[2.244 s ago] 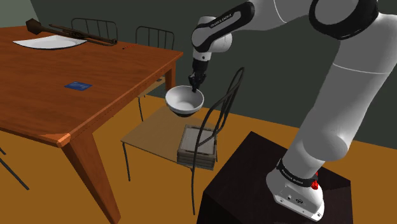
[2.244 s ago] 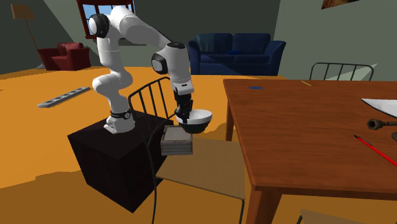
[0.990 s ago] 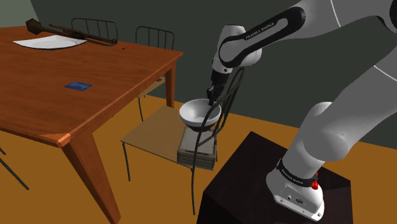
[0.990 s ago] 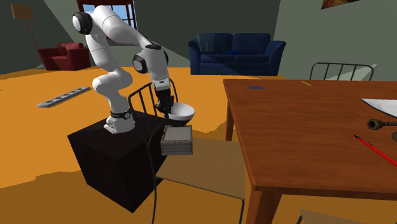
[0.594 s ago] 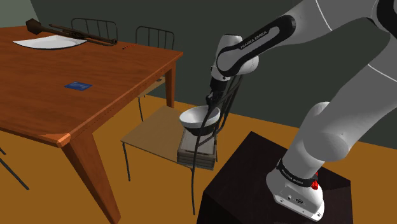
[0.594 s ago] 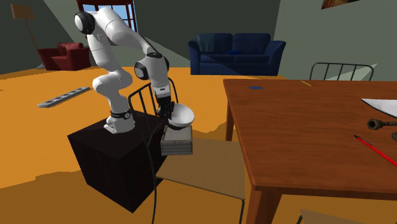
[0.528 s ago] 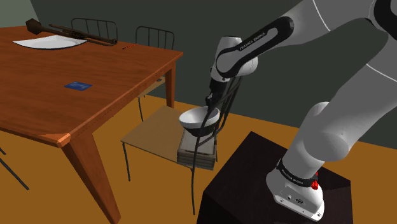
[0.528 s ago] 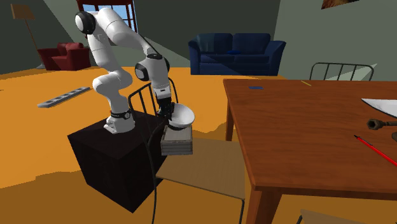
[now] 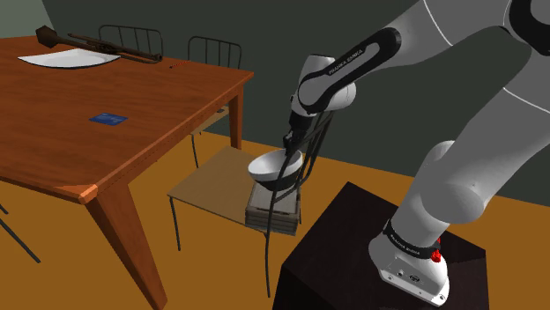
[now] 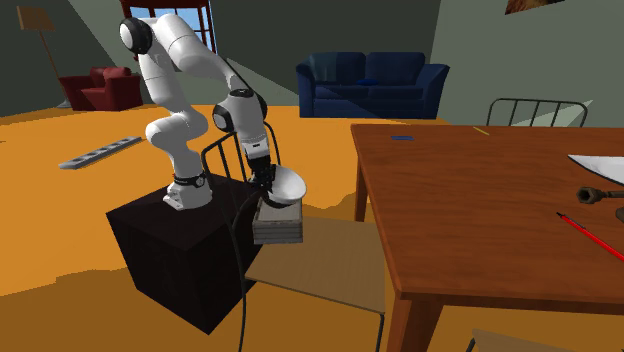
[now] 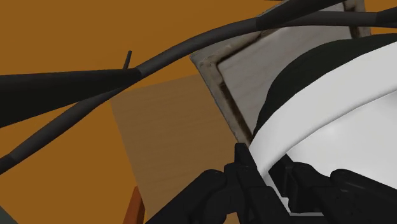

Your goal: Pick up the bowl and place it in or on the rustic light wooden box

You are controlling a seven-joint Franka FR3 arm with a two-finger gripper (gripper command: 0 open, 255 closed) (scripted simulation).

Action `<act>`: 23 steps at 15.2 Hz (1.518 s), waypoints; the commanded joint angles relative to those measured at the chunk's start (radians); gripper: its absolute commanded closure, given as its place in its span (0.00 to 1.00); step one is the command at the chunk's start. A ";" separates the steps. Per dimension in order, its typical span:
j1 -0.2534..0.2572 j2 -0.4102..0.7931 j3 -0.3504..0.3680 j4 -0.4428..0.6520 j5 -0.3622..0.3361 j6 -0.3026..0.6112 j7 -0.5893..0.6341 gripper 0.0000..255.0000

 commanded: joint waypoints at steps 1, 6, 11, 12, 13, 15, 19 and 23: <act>0.005 0.056 0.003 -0.018 0.002 0.008 0.002 1.00; 0.003 0.043 0.000 -0.033 -0.003 0.010 0.001 0.00; 0.006 0.056 0.001 -0.018 0.001 0.008 0.002 0.00; 0.000 0.024 0.002 -0.009 -0.014 -0.032 0.012 0.00; -0.006 -0.006 0.003 0.001 -0.027 -0.071 0.021 0.00; -0.015 -0.055 0.004 0.023 -0.045 -0.141 0.034 0.00; -0.015 -0.055 0.004 0.023 -0.045 -0.141 0.034 0.00; -0.015 -0.055 0.004 0.023 -0.045 -0.141 0.034 0.00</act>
